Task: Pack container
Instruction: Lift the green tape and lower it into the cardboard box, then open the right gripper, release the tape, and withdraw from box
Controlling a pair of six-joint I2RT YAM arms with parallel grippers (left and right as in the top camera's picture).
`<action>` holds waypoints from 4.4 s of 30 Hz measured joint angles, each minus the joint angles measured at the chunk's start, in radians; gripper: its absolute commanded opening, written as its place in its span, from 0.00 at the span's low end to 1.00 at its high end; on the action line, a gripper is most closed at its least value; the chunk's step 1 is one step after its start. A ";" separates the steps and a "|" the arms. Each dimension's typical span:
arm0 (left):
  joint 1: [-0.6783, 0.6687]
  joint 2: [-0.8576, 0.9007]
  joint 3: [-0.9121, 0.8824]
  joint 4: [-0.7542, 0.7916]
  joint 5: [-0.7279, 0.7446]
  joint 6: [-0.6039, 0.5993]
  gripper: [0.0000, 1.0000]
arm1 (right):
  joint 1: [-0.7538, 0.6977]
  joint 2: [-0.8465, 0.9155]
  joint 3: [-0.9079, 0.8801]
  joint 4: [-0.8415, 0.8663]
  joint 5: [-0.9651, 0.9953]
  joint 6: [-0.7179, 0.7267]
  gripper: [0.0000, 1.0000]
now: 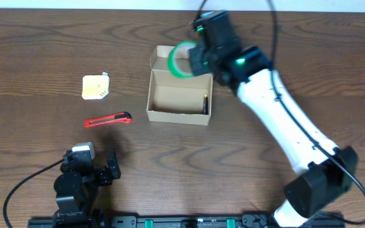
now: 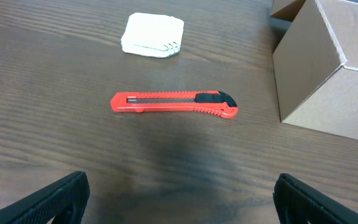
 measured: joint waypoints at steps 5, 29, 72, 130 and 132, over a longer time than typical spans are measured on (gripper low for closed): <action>0.000 0.000 0.000 0.000 0.000 0.000 0.95 | 0.063 0.127 0.001 -0.042 0.046 0.080 0.01; 0.000 0.000 0.000 0.000 0.000 0.000 0.95 | 0.094 0.268 -0.001 0.010 0.111 0.253 0.01; 0.000 0.000 0.000 0.000 0.000 0.000 0.95 | 0.120 0.268 -0.153 -0.027 0.071 0.284 0.01; 0.000 0.000 0.000 0.000 0.000 0.000 0.95 | 0.066 -0.202 -0.235 -0.209 0.088 0.414 0.74; 0.000 0.000 0.000 0.000 0.000 0.000 0.95 | 0.048 -0.175 -0.241 -0.222 0.081 0.463 0.80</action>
